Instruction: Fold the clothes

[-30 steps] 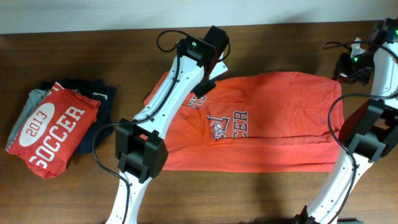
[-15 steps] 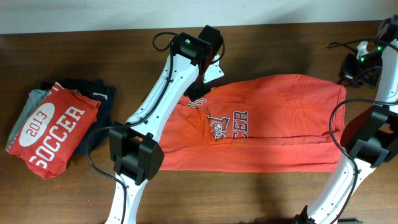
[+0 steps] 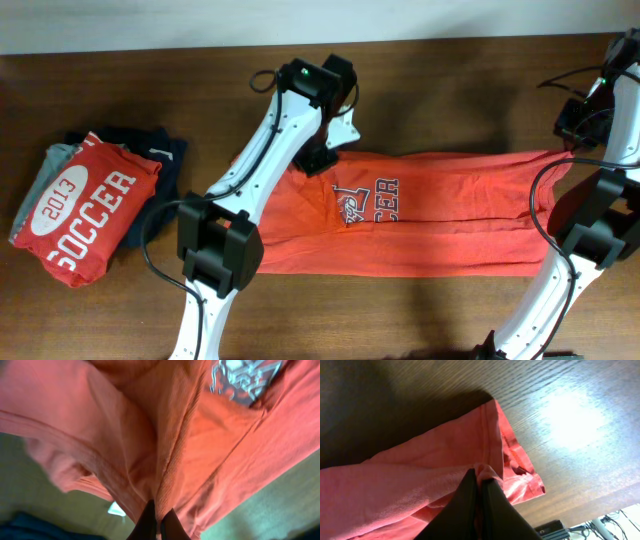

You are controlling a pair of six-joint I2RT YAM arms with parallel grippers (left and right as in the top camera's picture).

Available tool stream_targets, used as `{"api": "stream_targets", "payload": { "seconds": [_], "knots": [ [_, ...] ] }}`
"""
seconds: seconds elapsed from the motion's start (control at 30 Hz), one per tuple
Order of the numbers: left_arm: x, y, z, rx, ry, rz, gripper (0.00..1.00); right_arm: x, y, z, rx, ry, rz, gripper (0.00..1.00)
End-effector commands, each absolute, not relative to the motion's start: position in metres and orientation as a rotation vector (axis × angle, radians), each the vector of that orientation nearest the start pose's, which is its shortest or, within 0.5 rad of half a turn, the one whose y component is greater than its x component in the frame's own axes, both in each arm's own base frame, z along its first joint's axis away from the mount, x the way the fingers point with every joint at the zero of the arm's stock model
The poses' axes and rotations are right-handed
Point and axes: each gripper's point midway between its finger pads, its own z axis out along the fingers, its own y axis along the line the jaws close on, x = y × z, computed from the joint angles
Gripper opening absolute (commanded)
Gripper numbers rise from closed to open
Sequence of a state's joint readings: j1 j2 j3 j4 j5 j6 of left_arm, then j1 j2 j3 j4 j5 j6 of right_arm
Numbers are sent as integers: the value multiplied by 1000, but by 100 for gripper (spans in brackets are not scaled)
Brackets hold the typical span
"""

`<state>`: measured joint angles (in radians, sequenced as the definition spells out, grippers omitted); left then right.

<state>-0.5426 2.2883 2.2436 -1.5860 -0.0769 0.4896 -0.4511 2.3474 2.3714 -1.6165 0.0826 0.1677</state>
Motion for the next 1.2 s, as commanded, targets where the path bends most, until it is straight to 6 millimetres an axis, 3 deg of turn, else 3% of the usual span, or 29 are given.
{"api": "stream_targets", "payload": {
  "seconds": [0.0,0.23,0.5,0.8,1.17],
  "knots": [
    [358,-202,114,1616,2809,93,1,390,-215,142,989,2966,-229,4],
    [342,-193,93,1662,2881,98,0,379,-225,139,1032,2979,-353,4],
    [341,-190,92,1658,2895,97,1,379,-228,122,1044,2987,-352,4],
    [343,-187,92,1643,2903,94,1,381,-206,83,979,3070,-153,4],
    [330,-194,93,1650,2941,-29,1,379,-204,82,958,3090,-136,8]
  ]
}}
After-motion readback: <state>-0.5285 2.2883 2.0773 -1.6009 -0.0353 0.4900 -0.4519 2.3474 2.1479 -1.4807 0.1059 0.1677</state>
